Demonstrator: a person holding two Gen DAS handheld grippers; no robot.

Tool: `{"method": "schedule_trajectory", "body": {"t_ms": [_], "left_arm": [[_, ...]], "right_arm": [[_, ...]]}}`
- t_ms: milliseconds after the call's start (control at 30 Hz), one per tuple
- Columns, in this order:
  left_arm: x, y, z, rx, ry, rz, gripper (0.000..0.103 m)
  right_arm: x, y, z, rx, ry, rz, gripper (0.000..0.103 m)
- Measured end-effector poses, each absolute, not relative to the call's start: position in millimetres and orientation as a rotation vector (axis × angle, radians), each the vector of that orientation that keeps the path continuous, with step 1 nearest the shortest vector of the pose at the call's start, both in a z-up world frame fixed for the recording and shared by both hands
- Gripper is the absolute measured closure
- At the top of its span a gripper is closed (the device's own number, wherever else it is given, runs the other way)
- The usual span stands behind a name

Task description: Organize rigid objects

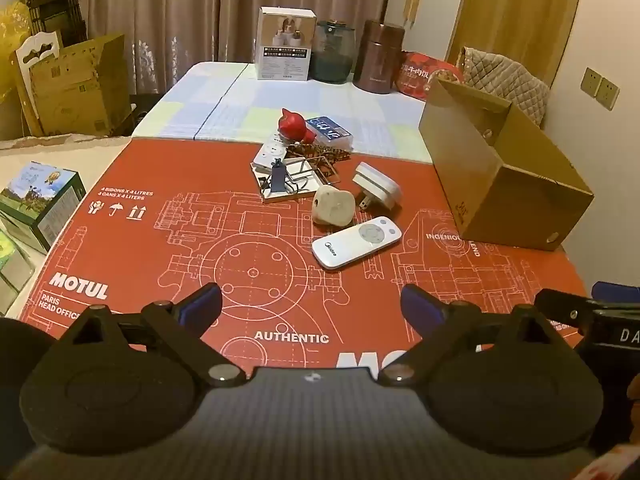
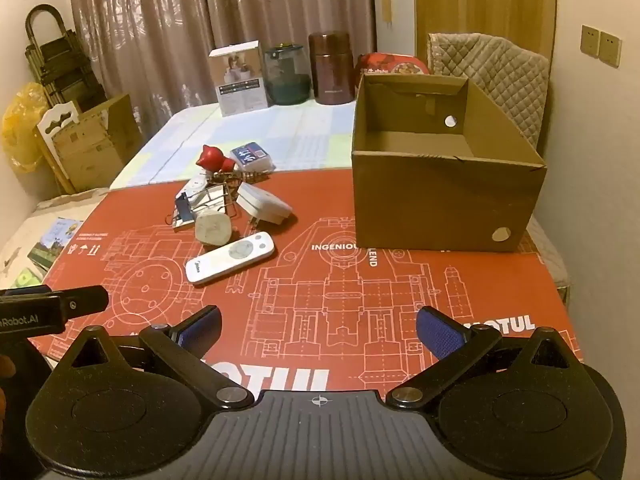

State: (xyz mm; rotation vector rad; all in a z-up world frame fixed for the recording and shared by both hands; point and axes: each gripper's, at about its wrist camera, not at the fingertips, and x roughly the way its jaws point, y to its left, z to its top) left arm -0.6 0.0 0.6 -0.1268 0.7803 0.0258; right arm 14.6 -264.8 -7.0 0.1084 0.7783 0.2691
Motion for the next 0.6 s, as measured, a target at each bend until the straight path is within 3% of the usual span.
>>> {"method": "schedule_trajectory", "body": {"t_ms": [600], "left_arm": [[0.0, 1.2, 3.0, -0.132, 0.777, 0.008, 0.010]], "right_arm": [[14.4, -264.7, -11.6, 0.112, 0.781, 0.268, 0.002]]}}
